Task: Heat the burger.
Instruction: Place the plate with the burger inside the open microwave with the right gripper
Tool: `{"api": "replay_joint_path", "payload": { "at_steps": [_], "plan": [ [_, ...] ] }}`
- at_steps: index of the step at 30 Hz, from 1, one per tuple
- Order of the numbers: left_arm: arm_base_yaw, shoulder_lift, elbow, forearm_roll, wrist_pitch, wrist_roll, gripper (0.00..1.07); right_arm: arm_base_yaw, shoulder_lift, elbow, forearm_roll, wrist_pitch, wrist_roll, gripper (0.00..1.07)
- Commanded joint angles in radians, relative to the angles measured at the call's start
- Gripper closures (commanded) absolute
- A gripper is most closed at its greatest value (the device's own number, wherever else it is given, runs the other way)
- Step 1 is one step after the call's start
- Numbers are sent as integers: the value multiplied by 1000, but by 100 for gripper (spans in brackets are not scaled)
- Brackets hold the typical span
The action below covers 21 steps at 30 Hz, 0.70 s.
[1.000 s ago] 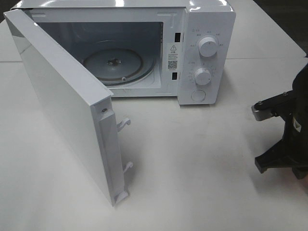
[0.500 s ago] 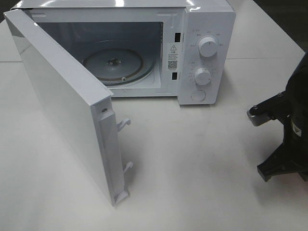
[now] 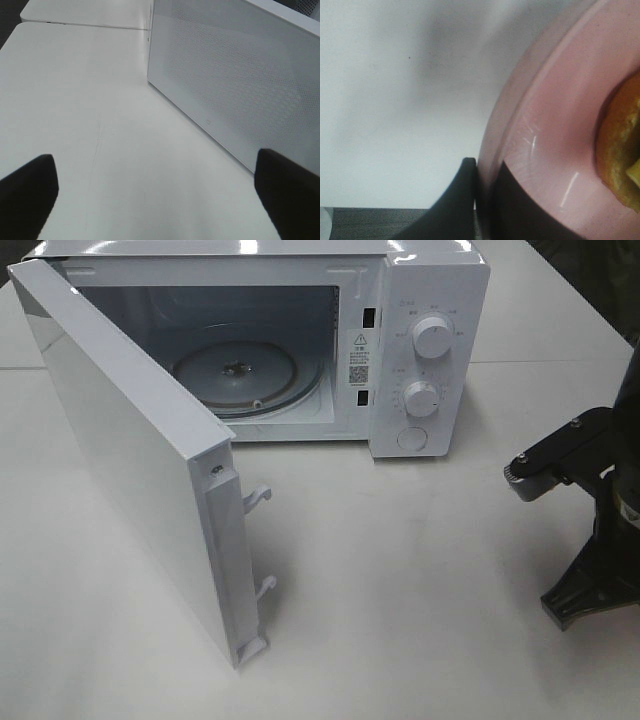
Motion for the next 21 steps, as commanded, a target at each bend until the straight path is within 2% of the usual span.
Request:
{"api": "replay_joint_path", "payload": {
  "at_steps": [1,8,10,13,15,18,20,21],
  "plan": [
    [3,-21,2,-4,-8,4,7,54,-40,3,-54,85,0,107],
    [3,-21,2,-4,-8,4,7,133,-79,15,-45,106,-27,107],
    [3,-21,2,-4,-8,4,7,196,-107,46,-37,106,-40,107],
    [3,-21,2,-4,-8,4,7,213,-114,55,-36,106,-41,107],
    [3,-21,2,-4,-8,4,7,282,-143,90,-28,108,-54,107],
    [3,-21,2,-4,-8,4,7,295,-149,97,-22,108,-63,107],
    [3,-21,2,-4,-8,4,7,353,-174,121,-7,124,-86,107],
    [3,-21,2,-4,-8,4,7,353,-174,121,-7,124,-86,107]
  ]
}}
